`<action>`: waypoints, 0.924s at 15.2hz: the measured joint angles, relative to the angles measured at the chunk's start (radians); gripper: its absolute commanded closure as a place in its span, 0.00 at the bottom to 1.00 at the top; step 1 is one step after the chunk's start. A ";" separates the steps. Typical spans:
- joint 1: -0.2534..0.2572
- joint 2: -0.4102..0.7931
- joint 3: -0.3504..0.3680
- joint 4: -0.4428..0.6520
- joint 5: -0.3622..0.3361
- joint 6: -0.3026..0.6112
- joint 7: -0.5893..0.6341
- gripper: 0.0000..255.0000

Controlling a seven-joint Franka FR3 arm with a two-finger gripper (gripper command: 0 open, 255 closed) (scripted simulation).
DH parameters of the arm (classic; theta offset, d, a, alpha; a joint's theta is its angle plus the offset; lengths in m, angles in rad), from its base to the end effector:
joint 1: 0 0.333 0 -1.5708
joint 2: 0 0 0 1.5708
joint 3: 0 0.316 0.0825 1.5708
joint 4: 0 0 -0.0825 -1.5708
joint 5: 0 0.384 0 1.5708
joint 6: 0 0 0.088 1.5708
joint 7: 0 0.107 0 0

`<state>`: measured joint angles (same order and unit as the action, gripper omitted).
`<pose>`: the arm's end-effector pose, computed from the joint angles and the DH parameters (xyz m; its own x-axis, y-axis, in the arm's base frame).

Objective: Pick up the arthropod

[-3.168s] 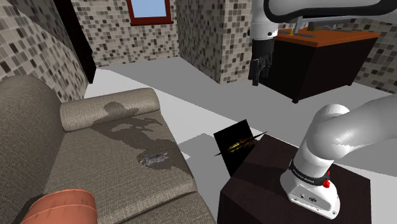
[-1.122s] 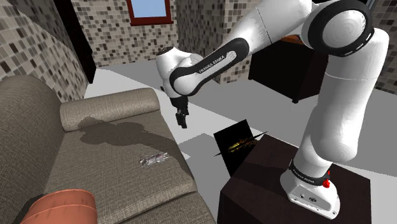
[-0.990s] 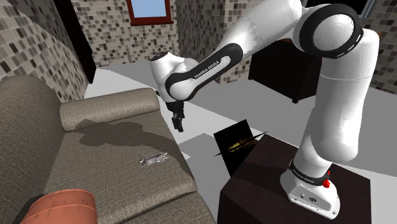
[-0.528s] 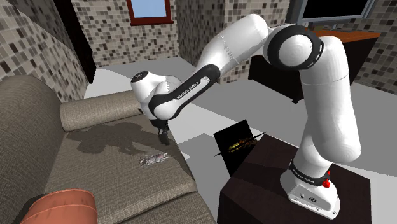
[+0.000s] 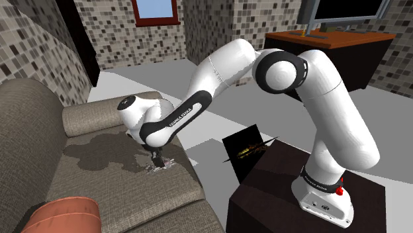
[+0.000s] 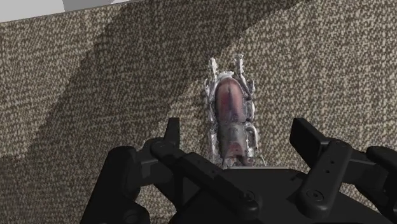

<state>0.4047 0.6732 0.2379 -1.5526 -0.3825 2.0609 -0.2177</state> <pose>0.5761 0.3781 0.2507 0.5197 0.8350 -0.1809 0.8543 -0.5049 0.1234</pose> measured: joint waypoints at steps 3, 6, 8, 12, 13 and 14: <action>0.009 0.038 -0.005 0.018 -0.011 0.019 0.004 0.00; 0.013 0.062 -0.009 0.015 -0.019 0.043 0.013 0.00; 0.014 0.072 -0.012 0.017 -0.022 0.052 0.015 1.00; 0.014 0.075 -0.012 0.016 -0.023 0.056 0.016 1.00; 0.014 0.075 -0.012 0.016 -0.023 0.056 0.016 1.00; 0.014 0.075 -0.012 0.016 -0.023 0.056 0.016 1.00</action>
<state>0.4186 0.7481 0.2255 -1.5362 -0.4055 2.1168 -0.2018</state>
